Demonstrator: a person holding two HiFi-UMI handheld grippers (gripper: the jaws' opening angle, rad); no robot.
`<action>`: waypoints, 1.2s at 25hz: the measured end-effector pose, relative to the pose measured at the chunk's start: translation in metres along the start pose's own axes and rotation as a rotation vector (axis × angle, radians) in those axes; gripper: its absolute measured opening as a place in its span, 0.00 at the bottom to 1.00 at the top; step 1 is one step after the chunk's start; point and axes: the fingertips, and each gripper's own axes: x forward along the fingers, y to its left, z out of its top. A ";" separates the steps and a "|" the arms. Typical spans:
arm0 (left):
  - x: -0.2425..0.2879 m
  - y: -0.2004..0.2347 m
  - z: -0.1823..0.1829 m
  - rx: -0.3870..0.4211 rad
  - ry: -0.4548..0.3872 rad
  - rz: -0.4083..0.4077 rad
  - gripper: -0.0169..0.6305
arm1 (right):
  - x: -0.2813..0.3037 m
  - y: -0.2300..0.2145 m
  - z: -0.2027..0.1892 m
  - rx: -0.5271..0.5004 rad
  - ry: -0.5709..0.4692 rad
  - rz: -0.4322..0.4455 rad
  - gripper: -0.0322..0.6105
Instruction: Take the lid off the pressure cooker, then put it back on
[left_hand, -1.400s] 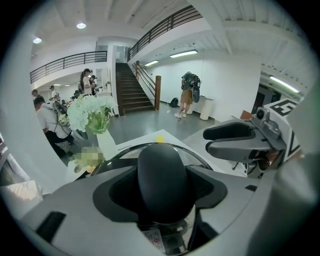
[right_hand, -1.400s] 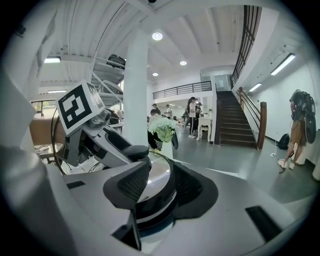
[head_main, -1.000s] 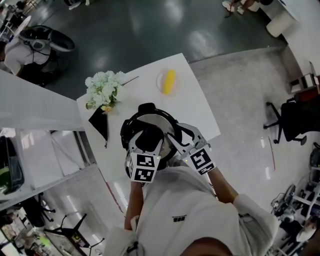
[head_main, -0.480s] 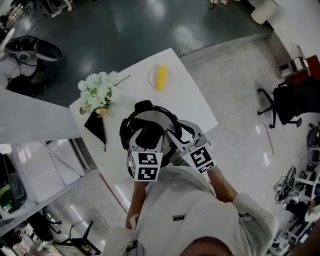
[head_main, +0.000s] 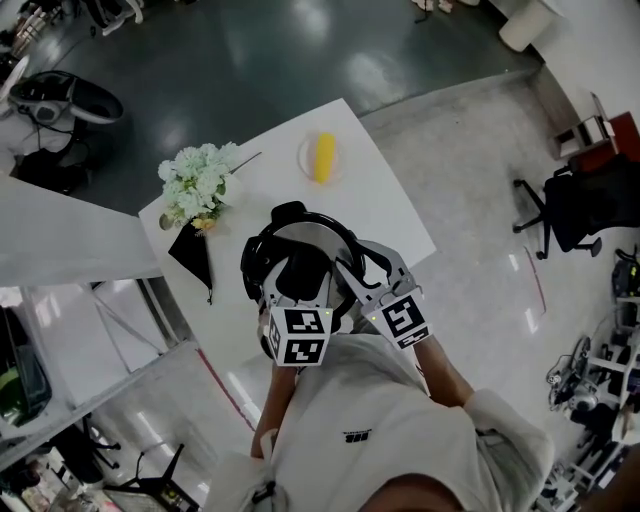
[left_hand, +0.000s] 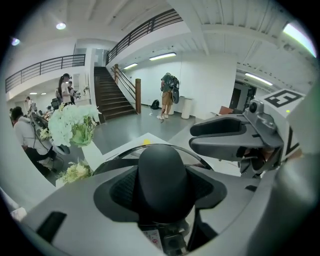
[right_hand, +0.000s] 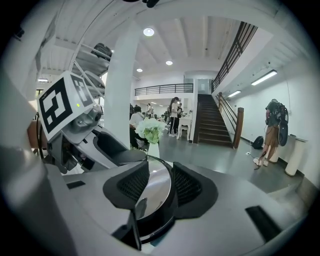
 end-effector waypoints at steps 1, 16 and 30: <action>-0.001 -0.001 0.001 0.009 -0.005 0.003 0.49 | 0.002 -0.001 0.000 -0.013 -0.012 0.007 0.29; -0.014 -0.008 0.020 -0.072 -0.030 0.117 0.49 | -0.007 -0.025 0.012 -0.038 -0.058 0.180 0.29; -0.004 -0.030 0.060 -0.034 -0.053 0.134 0.48 | -0.024 -0.054 0.017 -0.061 -0.111 0.215 0.29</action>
